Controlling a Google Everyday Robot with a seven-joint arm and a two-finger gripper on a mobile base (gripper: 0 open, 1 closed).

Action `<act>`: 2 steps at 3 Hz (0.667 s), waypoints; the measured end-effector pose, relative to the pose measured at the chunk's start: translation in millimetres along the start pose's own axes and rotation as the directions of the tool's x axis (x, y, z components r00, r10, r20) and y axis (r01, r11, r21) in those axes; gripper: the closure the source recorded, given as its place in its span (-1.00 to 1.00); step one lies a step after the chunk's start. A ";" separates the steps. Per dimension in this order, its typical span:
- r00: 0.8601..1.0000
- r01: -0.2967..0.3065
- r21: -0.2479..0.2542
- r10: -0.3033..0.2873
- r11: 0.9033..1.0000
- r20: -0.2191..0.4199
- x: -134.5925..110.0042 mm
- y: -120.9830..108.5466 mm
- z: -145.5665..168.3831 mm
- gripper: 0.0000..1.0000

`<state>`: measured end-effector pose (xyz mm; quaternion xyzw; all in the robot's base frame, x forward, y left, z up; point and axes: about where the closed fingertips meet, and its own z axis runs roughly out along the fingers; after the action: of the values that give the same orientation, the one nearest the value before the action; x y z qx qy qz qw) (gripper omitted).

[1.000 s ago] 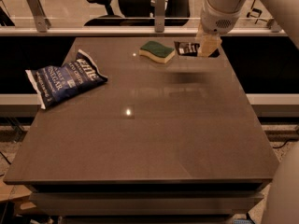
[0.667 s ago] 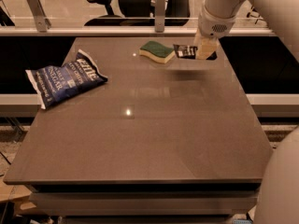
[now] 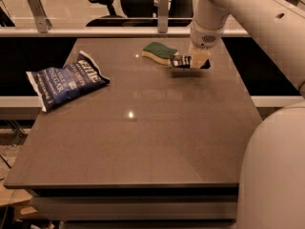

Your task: Move rxbar chocolate near sponge

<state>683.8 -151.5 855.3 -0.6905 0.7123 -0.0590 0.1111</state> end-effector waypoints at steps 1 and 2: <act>1.000 0.000 -0.001 0.000 1.000 0.000 -0.3 -0.2 1.2 1.00; 1.000 0.001 -0.002 -0.001 1.000 0.000 -1.0 -0.8 4.2 0.66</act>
Offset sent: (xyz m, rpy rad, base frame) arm 0.0005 0.0004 -0.0011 -0.0004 0.0015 0.0000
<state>685.7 -150.2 851.5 -0.6909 0.7121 -0.0583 0.1106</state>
